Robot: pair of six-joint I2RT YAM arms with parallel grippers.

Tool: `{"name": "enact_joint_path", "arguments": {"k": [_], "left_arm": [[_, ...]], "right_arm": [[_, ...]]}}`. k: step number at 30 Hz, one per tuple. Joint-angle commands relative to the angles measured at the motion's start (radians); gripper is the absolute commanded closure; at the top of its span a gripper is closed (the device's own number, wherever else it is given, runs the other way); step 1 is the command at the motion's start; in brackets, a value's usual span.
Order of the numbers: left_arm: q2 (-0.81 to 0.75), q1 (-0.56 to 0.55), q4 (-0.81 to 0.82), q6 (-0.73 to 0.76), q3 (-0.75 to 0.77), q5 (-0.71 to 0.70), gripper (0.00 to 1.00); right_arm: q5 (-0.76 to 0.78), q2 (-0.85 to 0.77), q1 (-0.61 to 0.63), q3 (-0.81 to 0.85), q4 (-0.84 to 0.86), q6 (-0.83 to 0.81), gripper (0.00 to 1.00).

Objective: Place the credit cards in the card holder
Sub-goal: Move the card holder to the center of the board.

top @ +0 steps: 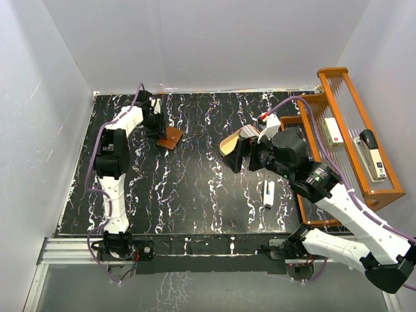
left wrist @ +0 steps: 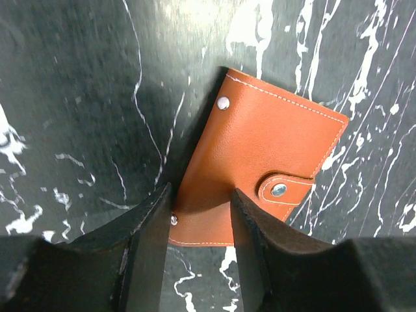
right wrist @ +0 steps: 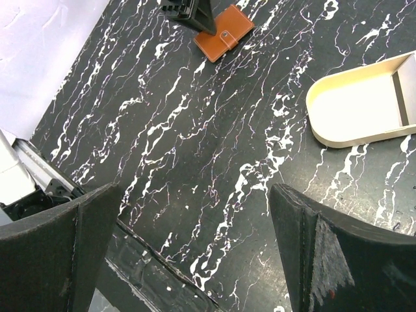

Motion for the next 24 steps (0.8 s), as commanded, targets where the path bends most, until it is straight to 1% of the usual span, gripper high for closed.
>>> {"name": "enact_joint_path", "arguments": {"k": [1,5,14,20,24], "left_arm": [[-0.065,-0.012,-0.129,-0.021,-0.102,-0.002,0.62],[-0.149,-0.036,-0.135,-0.046,-0.202,-0.006,0.61],[-0.343,-0.09,-0.016,-0.14,-0.525,-0.035,0.62],[-0.445,-0.134,0.035,-0.204,-0.681,0.012,0.63],[-0.571,-0.156,0.105,-0.29,-0.794,0.11,0.63]], "right_arm": [[-0.004,-0.021,-0.004,-0.011,0.041,0.029,0.02],[0.022,-0.049,-0.004,-0.03,0.026,0.04,0.02],[0.027,-0.101,-0.004,-0.038,-0.02,0.048,0.02],[0.034,-0.109,-0.003,-0.049,-0.034,0.047,0.02],[0.042,-0.102,-0.004,-0.056,-0.042,0.06,0.02]]}}
